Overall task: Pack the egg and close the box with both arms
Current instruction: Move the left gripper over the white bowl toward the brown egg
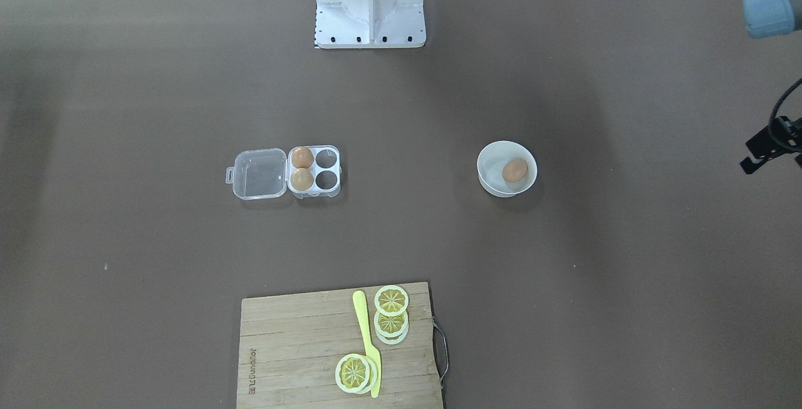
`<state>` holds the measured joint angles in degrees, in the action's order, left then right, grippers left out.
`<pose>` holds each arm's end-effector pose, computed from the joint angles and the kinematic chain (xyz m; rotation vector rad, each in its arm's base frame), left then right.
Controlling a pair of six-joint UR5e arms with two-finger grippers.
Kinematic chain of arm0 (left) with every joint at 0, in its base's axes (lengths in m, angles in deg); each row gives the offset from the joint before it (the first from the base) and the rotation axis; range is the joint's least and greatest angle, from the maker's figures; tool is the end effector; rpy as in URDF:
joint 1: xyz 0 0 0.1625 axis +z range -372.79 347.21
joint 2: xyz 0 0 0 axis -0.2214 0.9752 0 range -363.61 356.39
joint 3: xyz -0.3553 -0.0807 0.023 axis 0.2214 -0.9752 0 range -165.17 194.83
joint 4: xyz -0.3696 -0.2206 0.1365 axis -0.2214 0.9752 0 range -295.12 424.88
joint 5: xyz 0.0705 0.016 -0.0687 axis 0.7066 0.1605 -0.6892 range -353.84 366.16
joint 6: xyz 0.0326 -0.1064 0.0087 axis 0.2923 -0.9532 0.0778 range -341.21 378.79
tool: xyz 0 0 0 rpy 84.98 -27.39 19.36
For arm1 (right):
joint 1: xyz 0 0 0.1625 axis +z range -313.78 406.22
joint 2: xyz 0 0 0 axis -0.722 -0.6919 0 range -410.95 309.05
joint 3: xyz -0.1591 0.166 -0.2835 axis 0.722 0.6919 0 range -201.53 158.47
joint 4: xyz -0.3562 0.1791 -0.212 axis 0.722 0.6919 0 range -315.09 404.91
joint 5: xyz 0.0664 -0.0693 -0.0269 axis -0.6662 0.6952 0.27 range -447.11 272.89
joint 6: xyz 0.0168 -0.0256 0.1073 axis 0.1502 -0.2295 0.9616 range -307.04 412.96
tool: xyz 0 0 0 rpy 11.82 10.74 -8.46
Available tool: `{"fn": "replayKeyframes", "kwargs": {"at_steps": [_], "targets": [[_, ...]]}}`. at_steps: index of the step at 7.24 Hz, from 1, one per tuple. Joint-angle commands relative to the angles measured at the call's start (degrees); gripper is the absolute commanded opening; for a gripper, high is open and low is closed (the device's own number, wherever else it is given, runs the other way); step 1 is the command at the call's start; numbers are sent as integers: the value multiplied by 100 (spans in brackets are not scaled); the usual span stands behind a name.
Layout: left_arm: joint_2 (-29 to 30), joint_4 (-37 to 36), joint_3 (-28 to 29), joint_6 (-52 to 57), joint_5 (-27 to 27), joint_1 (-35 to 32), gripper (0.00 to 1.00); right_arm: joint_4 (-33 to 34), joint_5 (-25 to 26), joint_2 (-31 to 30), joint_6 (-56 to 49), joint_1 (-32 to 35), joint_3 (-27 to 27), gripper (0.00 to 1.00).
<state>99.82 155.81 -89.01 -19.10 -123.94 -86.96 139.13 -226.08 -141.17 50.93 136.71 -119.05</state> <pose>0.1036 -0.5906 0.3480 0.1112 0.8248 -0.1902 0.0537 -0.5296 0.5404 0.0692 -0.8531 -0.0482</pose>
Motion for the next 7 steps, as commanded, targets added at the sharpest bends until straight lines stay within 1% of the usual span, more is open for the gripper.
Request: {"fn": "replayKeyframes", "kwargs": {"at_steps": [1, 2, 3, 4, 5, 7], "targets": [[327, 38, -250, -1079, -6, 525, 99, -9, -33, 13, 159, -14, -3, 100], [353, 99, -477, -1184, 72, 944, 99, -9, -77, 30, 160, -32, -3, 100], [389, 74, -732, -2012, 560, 1653, 99, -9, -104, 30, 160, -67, -3, 100], [406, 65, -856, -2237, 1644, 2496, 99, -9, -113, 30, 169, -110, -3, 100], [485, 47, -762, -2292, 1985, 2878, 98, -9, -113, 30, 169, -146, 6, 100], [538, 47, -778, -2301, 1980, 3144, 97, -9, -217, 30, 169, -164, -3, 100]]}}
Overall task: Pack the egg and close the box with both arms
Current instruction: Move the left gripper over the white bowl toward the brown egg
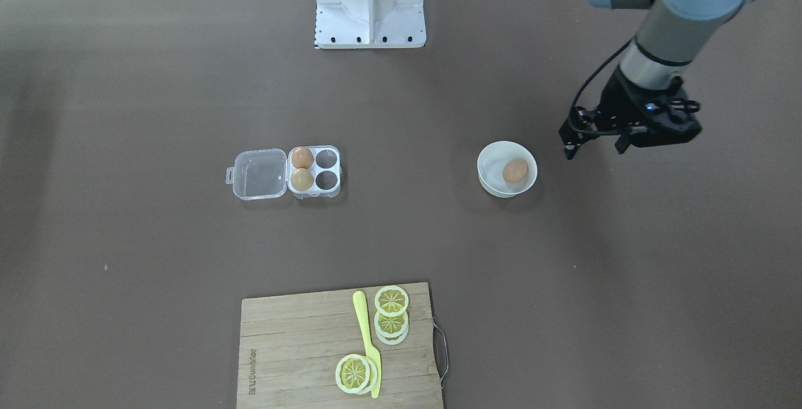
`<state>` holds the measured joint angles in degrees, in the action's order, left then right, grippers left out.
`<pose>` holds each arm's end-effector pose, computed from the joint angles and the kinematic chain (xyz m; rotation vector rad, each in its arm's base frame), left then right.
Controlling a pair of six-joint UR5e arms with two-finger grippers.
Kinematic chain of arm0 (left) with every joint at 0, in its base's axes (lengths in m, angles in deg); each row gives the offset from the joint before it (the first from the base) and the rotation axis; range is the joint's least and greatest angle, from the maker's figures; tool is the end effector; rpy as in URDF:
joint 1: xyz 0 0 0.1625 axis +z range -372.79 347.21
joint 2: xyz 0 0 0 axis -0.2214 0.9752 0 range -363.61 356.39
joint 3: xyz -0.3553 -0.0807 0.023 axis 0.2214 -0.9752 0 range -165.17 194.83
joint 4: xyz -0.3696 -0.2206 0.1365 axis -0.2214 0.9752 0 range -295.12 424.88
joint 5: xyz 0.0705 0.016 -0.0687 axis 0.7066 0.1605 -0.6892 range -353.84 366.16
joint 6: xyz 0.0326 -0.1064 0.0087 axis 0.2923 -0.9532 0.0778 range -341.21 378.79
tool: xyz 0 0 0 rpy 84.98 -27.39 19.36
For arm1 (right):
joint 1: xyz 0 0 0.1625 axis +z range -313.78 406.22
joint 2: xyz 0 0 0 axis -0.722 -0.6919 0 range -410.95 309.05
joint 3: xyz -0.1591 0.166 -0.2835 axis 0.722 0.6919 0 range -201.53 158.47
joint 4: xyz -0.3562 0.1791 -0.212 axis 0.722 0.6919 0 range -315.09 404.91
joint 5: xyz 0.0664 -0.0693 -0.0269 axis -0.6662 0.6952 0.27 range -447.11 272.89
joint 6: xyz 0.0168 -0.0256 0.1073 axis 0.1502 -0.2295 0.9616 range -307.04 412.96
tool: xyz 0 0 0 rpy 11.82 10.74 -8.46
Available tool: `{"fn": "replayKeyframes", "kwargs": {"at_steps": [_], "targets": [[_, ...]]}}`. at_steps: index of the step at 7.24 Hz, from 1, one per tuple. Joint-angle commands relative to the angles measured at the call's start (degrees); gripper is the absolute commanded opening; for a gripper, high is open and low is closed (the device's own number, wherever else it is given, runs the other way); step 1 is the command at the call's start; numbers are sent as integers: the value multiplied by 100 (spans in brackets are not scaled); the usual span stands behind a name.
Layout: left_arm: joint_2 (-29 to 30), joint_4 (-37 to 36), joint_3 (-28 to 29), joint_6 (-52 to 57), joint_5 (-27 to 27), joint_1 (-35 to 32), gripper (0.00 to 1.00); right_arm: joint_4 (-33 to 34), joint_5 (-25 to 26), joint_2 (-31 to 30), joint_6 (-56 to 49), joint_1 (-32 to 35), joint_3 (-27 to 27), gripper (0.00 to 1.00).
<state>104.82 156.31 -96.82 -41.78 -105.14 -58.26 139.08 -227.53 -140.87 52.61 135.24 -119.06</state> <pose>0.3470 -0.4850 0.2429 0.1534 0.7843 -0.1301 0.0382 -0.5327 0.5353 0.0513 -0.8799 -0.0481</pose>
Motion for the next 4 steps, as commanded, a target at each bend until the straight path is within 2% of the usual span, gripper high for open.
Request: {"fn": "replayKeyframes", "kwargs": {"at_steps": [1, 4], "targets": [[99, -12, 47, -25, 118, 380, 90, -3, -82, 9, 1, -17, -2, 100], [398, 14, 389, -8, 118, 714, 83, 5, -83, 9, 1, -52, -2, 100]]}}
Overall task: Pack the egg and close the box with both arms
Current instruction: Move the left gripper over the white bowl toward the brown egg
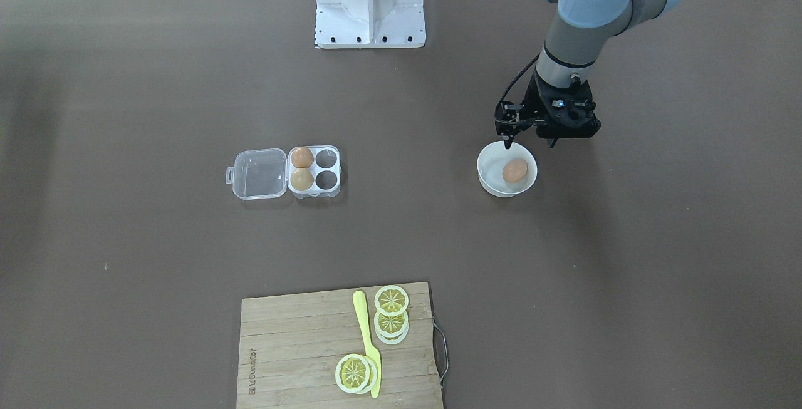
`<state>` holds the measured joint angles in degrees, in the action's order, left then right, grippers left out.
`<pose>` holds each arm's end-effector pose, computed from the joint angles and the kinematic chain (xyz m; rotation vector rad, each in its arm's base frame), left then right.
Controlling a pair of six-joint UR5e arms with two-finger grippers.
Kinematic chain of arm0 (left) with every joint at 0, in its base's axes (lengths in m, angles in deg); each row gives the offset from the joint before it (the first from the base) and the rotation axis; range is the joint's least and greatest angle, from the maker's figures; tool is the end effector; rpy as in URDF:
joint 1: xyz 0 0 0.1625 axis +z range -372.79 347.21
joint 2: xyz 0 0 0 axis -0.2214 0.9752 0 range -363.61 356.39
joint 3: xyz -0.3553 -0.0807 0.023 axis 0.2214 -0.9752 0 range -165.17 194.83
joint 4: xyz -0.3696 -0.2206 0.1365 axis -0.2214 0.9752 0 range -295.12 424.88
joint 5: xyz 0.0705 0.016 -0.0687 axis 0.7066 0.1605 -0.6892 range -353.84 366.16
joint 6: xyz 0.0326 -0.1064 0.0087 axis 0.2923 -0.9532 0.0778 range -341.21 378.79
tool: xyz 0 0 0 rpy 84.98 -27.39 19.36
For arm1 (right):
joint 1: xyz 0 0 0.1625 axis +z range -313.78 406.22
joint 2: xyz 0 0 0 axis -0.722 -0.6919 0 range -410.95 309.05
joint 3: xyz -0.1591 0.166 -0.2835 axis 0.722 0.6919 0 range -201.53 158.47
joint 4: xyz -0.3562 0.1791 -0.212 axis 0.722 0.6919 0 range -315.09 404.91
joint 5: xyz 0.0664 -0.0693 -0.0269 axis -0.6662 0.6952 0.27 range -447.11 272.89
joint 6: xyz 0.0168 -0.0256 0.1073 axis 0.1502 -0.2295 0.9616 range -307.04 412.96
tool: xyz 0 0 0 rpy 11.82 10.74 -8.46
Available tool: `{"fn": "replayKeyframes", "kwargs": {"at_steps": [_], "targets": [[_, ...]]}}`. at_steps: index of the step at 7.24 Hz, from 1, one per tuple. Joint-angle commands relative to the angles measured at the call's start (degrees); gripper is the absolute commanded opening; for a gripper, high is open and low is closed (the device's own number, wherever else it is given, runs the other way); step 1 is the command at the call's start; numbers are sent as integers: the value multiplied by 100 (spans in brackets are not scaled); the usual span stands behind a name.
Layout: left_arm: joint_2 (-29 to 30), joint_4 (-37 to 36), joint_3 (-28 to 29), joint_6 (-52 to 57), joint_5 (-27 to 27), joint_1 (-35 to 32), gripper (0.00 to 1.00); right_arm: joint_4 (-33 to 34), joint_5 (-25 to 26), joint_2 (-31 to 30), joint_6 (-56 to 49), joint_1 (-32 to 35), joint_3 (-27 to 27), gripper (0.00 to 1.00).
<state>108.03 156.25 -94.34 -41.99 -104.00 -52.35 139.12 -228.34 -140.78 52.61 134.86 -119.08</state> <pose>0.4063 -0.4587 0.2306 0.1343 0.7902 -0.0411 0.0337 -0.5334 0.5331 0.0493 -0.8943 -0.0553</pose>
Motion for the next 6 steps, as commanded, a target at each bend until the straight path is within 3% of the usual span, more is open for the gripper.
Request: {"fn": "replayKeyframes", "kwargs": {"at_steps": [1, 6], "targets": [[77, 38, 237, 57, 4, 132, 81, 1, -2, 1, 0, -23, 0, 100], [235, 440, 878, 339, -5, 141, 76, 1, -11, 1, 0, -93, 0, 100]]}}
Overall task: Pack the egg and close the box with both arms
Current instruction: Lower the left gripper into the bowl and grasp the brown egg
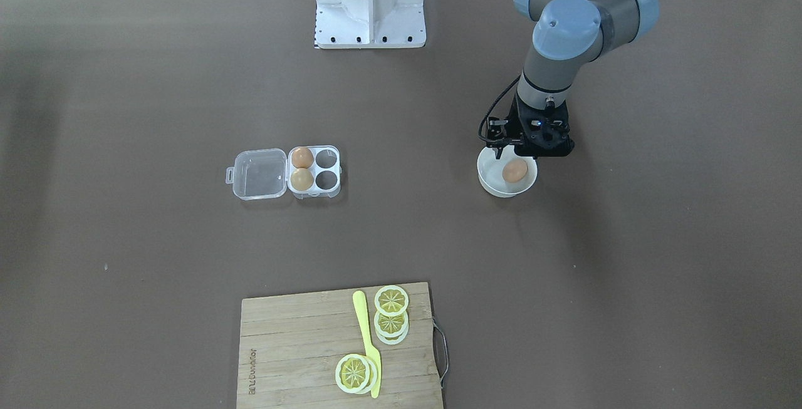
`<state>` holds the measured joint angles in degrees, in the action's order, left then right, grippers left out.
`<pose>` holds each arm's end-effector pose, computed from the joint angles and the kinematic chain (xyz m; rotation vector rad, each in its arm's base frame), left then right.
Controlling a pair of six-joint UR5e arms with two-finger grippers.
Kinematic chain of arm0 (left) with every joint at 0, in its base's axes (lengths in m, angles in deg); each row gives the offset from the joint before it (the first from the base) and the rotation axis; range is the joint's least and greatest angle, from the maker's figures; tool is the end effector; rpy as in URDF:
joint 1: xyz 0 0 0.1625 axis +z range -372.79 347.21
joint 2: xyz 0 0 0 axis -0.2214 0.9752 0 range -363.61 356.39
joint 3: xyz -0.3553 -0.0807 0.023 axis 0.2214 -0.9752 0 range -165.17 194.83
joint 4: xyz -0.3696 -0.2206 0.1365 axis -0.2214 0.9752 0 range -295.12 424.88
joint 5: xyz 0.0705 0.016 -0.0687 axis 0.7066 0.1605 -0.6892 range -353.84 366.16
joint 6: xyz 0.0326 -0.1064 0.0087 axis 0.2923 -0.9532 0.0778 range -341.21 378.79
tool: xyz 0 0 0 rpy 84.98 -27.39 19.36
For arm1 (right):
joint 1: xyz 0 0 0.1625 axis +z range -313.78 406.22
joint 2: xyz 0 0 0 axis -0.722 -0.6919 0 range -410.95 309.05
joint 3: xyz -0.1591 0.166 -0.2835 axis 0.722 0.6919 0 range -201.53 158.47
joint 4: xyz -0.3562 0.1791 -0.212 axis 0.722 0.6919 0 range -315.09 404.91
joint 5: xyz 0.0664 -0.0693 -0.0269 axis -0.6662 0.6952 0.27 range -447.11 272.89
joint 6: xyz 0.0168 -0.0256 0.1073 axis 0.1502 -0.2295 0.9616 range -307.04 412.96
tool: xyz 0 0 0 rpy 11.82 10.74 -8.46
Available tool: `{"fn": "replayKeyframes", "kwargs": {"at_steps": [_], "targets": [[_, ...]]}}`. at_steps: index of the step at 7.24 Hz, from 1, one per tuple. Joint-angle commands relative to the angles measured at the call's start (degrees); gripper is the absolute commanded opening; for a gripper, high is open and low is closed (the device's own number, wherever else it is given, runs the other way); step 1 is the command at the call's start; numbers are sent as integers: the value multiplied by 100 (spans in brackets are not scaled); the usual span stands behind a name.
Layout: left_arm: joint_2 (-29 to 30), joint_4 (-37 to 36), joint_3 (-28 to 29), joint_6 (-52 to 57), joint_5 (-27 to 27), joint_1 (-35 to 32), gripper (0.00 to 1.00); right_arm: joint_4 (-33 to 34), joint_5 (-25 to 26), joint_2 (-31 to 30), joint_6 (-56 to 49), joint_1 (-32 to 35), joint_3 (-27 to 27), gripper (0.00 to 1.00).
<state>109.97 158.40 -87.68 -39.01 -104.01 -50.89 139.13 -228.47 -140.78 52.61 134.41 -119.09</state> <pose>0.4438 -0.4685 0.2601 0.1176 0.7533 0.0239 0.0293 -0.5336 0.5329 0.0457 -0.8968 -0.0626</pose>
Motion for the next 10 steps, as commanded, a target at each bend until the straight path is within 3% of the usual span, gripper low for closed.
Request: {"fn": "replayKeyframes", "kwargs": {"at_steps": [1, 10], "targets": [[41, 280, 266, 41, -5, -4, 76, 0, 11, 9, 9, -82, 9, 100], [42, 658, 671, 41, -31, 75, 76, 35, 11, 18, 0, -83, 0, 100]]}}
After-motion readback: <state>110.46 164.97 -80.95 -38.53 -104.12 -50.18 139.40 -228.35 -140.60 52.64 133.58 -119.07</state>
